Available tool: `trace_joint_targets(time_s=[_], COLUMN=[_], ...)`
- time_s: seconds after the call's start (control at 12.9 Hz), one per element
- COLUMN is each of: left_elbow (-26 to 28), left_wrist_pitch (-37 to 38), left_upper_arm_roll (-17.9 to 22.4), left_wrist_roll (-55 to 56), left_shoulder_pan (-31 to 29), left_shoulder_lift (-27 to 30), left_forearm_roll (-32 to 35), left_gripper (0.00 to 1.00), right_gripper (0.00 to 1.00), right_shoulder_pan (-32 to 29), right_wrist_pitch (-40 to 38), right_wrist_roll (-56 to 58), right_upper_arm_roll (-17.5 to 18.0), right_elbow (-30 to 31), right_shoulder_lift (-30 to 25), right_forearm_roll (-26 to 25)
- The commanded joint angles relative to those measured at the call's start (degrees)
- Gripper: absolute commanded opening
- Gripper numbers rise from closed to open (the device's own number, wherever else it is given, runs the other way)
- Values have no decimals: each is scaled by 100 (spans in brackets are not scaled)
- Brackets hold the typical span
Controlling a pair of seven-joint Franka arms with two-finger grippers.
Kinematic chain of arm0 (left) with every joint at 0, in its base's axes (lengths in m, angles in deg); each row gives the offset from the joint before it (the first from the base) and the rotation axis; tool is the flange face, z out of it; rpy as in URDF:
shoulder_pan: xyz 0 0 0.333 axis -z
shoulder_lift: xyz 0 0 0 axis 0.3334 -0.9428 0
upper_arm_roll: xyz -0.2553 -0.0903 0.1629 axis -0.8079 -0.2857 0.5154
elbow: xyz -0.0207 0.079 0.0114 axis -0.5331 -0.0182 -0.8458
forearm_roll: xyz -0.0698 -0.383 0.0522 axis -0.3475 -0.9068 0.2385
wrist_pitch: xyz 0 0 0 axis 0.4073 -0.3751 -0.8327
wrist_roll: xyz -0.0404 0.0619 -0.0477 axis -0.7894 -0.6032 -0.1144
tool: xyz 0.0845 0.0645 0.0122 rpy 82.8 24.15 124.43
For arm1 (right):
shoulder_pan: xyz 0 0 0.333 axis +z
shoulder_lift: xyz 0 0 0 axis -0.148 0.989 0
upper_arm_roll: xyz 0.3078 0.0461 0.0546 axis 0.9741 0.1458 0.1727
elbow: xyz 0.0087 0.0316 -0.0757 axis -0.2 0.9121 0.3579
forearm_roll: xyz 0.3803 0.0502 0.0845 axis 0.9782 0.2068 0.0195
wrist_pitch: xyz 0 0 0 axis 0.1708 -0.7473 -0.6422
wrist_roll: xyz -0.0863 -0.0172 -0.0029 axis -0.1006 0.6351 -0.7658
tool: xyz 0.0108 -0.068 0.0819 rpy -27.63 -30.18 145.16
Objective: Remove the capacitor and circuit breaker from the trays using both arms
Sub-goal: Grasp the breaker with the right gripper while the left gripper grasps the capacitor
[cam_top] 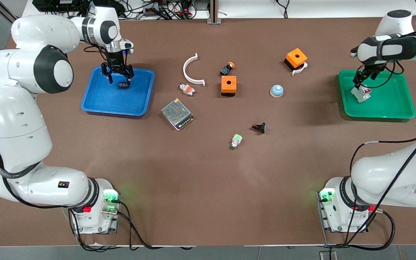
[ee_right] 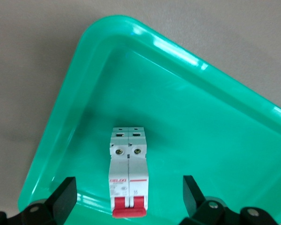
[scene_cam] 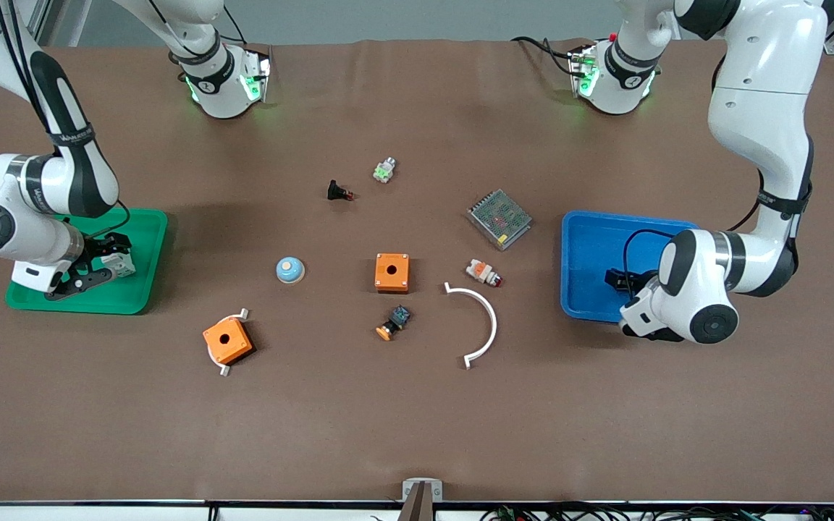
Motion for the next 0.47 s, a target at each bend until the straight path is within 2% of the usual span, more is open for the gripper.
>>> trace_joint_targets(time_s=[0.0,0.08,0.16,0.31,0.39], left_elbow=[-87,-96,-96,-105,-114], left_wrist_pitch=[-55,-55,-55,-98,-134], left_upper_arm_roll=[3,3,3,3,3], left_wrist_roll=[159,159,159,211,221], left_shoulder_pan=[26,26,26,26,43], left_shoulder_lift=[-135,-126,-135,-144,-144], left_forearm_roll=[115,115,115,115,115], left_gripper=[89,81,71,54,47], right_gripper=[98,94,84,36,18], right_shoulder_pan=[-214,-267,-285,-276,-276], right_wrist_pitch=[491,676,800,818,818], right_wrist_roll=[49,49,49,223,250], right_upper_arm_roll=[70,70,70,79,79], right_elbow=[188,250,294,286,277], right_shoulder_lift=[165,244,314,324,315], right_forearm_roll=[-160,-160,-160,-160,-160])
